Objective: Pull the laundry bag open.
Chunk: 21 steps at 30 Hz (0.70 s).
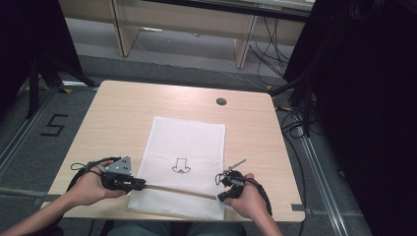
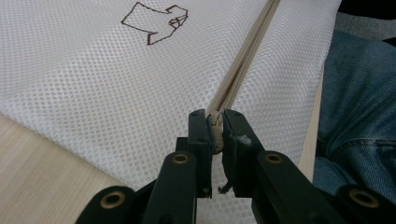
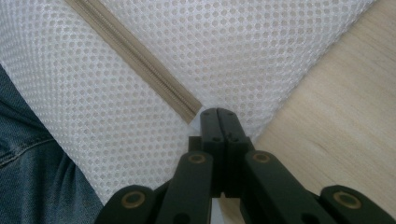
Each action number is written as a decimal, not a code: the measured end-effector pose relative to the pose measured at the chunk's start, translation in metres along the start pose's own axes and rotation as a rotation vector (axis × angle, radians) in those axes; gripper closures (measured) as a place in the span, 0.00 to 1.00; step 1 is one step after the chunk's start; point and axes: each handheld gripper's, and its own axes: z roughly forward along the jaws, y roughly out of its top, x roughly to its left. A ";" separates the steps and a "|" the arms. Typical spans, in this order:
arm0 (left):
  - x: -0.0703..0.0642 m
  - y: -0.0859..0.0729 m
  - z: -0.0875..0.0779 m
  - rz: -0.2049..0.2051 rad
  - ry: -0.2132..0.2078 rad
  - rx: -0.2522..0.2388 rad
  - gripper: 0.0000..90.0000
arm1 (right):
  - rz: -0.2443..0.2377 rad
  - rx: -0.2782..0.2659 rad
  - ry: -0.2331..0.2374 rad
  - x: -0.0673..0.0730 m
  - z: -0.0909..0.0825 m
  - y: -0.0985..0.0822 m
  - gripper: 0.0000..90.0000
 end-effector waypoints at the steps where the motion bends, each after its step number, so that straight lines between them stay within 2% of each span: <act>1: -0.001 0.000 0.000 -0.022 0.000 0.001 0.91 | -0.007 -0.003 0.000 -0.001 0.000 0.000 1.00; 3: 0.000 -0.001 -0.002 -0.009 0.013 0.009 0.91 | -0.018 -0.008 -0.004 -0.001 0.001 0.000 1.00; 4: -0.001 -0.002 -0.002 -0.019 0.010 0.000 0.91 | -0.017 -0.010 -0.005 -0.001 0.000 0.000 1.00; 7: 0.002 -0.004 -0.006 -0.018 0.024 0.013 0.91 | -0.015 -0.008 -0.007 -0.002 0.000 0.000 1.00; 9: 0.001 -0.006 -0.008 -0.037 0.026 0.006 0.91 | -0.013 -0.010 -0.005 -0.002 0.000 0.000 1.00; 10: 0.002 -0.007 -0.010 -0.016 0.037 0.024 0.91 | -0.014 -0.012 -0.010 -0.002 0.000 0.000 1.00; 11: 0.004 -0.009 -0.011 -0.014 0.039 0.032 0.91 | -0.015 -0.012 -0.012 -0.002 0.000 0.000 1.00; 12: 0.003 -0.010 -0.012 -0.032 0.041 0.024 0.91 | -0.014 -0.012 -0.013 -0.002 0.000 0.000 1.00; 15: 0.007 -0.016 -0.017 -0.038 0.058 0.037 0.91 | -0.015 -0.016 -0.012 -0.003 0.000 0.000 1.00; 18: 0.009 -0.022 -0.022 -0.064 0.066 0.029 0.91 | 0.010 -0.001 -0.017 -0.002 0.000 0.000 1.00; 19: 0.010 -0.023 -0.022 -0.055 0.071 0.032 0.91 | 0.010 -0.001 -0.017 -0.002 0.000 0.000 1.00; 21: 0.011 -0.028 -0.024 -0.067 0.093 0.049 0.91 | 0.010 -0.004 -0.019 -0.002 0.000 0.000 1.00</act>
